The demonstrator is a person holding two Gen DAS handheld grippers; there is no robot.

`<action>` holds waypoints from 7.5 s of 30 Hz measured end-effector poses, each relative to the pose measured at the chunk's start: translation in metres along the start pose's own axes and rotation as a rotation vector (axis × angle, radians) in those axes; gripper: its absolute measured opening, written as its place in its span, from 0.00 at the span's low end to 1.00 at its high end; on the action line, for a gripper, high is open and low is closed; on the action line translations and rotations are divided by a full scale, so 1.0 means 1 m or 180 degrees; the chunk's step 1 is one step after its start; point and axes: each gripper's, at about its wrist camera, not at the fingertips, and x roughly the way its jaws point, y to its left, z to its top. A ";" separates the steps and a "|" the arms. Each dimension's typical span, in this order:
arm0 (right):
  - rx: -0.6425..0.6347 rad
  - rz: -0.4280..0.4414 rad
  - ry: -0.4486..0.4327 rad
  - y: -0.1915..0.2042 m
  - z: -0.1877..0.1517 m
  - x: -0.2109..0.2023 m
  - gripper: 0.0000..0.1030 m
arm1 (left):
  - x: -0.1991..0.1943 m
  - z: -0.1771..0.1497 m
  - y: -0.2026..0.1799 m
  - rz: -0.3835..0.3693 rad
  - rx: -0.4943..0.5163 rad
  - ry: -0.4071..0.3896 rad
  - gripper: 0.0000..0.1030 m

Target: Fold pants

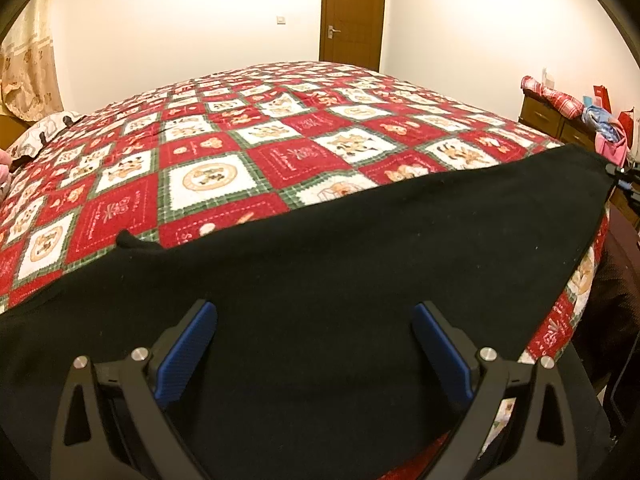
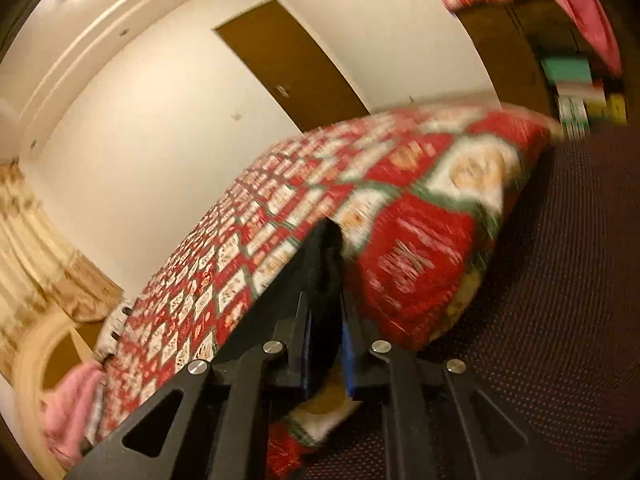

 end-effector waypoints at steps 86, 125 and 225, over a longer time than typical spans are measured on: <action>-0.2279 0.0102 0.0991 0.170 -0.167 0.085 0.57 | -0.043 0.024 -0.001 -0.0838 -0.0316 -0.0179 0.09; -0.2681 0.0147 0.0761 0.186 -0.183 0.071 0.61 | -0.015 -0.002 0.018 -0.0531 -0.0473 0.0127 0.49; -0.2530 0.0916 0.1292 0.318 -0.251 0.089 0.69 | -0.181 -0.026 0.209 -0.0393 -0.1558 -0.0900 0.20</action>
